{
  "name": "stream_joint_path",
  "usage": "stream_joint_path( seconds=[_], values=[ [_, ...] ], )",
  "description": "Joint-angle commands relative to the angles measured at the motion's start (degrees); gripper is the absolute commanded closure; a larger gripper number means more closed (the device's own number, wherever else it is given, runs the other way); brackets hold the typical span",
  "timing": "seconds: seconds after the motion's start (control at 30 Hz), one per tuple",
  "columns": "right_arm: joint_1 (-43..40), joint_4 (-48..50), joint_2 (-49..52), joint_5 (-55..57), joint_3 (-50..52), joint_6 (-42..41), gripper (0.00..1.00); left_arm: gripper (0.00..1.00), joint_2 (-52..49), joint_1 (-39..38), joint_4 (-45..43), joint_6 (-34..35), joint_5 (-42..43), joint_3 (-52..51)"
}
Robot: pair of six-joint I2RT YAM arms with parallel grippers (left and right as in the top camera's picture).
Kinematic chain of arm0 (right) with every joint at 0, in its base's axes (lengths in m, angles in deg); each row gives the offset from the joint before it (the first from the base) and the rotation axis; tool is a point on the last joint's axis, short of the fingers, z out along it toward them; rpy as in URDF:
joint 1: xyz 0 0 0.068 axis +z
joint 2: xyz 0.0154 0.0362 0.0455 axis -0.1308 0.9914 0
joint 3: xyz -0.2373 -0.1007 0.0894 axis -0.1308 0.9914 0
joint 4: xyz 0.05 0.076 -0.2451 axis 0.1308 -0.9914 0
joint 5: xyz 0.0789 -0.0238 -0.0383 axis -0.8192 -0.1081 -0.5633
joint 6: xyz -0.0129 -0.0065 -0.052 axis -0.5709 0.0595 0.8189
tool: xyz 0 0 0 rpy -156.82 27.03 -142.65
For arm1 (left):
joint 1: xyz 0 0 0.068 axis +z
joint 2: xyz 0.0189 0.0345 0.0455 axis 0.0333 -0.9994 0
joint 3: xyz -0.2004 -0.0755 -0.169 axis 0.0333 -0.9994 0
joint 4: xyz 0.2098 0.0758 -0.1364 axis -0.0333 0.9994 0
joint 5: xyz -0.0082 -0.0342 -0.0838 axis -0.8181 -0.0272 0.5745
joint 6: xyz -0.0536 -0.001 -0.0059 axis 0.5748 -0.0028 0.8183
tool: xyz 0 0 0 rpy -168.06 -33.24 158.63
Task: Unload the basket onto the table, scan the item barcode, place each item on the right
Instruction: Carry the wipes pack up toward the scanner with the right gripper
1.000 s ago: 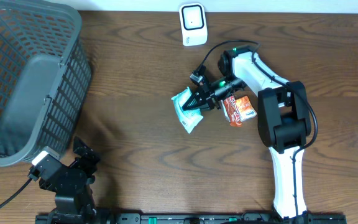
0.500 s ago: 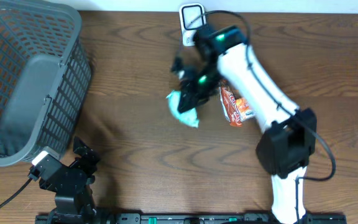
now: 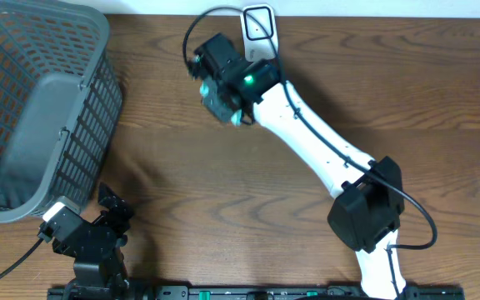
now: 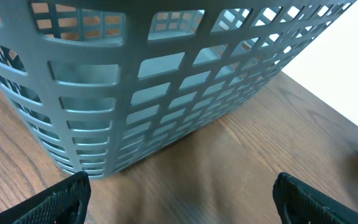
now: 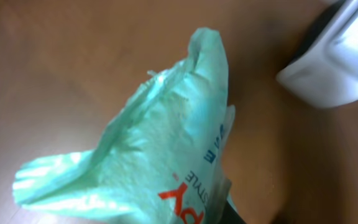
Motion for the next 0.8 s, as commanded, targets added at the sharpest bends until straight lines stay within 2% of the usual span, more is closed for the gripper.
stream_joint_path(
  seconds=[0.0, 0.4, 0.57, 0.77],
  values=[
    [-3.5, 6.7, 1.4, 4.1, -0.5, 4.6, 0.99, 0.07, 0.2, -0.1, 0.1, 0.2, -0.3, 0.2],
    [-11.4, 35.3, 9.7, 4.1, -0.5, 18.0, 0.99, 0.07, 0.2, -0.1, 0.1, 0.2, -0.3, 0.2],
    [-13.5, 47.4, 12.8, 4.1, -0.5, 18.4, 0.99, 0.07, 0.2, -0.1, 0.1, 0.2, -0.3, 0.2],
    [-15.0, 52.2, 16.3, 3.2, -1.0, 17.1, 0.99, 0.07, 0.2, -0.1, 0.1, 0.2, -0.3, 0.2]
  ],
)
